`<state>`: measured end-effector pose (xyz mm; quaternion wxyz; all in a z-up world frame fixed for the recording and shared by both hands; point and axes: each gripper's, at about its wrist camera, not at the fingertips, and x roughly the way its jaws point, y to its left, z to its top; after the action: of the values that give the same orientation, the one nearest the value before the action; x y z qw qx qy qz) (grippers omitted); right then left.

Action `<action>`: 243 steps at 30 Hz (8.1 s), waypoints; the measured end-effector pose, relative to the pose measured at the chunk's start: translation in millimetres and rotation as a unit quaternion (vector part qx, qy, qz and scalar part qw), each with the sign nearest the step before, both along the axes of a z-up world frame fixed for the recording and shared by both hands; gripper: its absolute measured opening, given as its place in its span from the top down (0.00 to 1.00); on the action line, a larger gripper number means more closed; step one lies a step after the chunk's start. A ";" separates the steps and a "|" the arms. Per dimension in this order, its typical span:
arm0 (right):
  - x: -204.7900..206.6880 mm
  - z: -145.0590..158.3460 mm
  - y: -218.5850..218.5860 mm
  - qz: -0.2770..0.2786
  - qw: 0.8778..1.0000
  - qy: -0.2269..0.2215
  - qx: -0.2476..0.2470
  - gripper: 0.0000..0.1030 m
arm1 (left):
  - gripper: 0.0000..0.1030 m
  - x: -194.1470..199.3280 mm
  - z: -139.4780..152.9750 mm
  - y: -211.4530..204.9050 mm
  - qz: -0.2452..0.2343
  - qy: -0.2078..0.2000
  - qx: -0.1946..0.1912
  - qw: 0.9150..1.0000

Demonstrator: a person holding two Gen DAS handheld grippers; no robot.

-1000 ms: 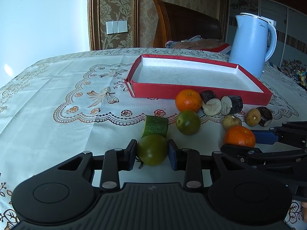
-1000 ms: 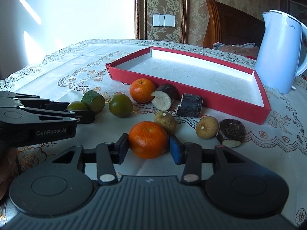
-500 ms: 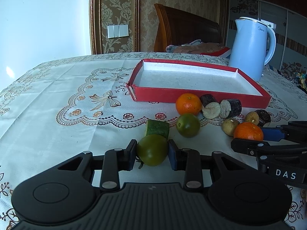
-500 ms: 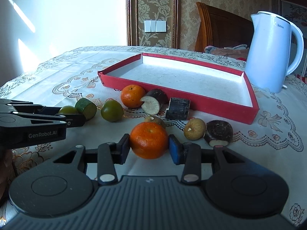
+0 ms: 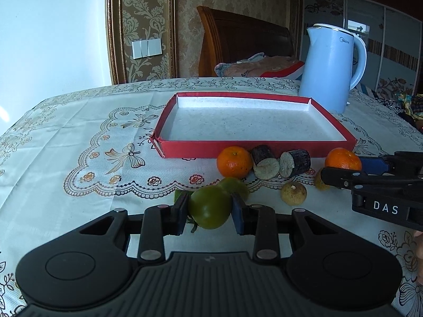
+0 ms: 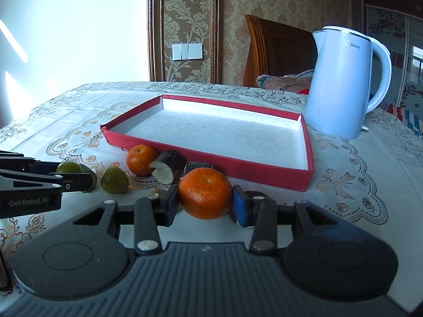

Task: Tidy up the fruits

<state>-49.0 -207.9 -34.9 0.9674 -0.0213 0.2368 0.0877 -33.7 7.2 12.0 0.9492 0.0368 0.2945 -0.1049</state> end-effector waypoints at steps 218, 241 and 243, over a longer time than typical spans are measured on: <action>61.7 -19.8 -61.9 -0.113 0.990 0.017 0.081 0.00 | 0.37 33.6 -27.5 19.2 0.074 0.029 0.013 0.997; 63.9 -21.9 -58.2 -0.114 0.991 0.021 0.070 0.00 | 0.37 35.2 -27.1 18.3 0.088 0.020 0.018 0.996; 64.1 -22.1 -57.9 -0.114 0.991 0.022 0.070 0.00 | 0.37 35.3 -27.2 18.1 0.088 0.020 0.018 0.996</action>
<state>15.1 -265.8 -57.0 0.9648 0.0753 0.2518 -0.0060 1.6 25.3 -15.2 0.9477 0.0262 0.3176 -0.0165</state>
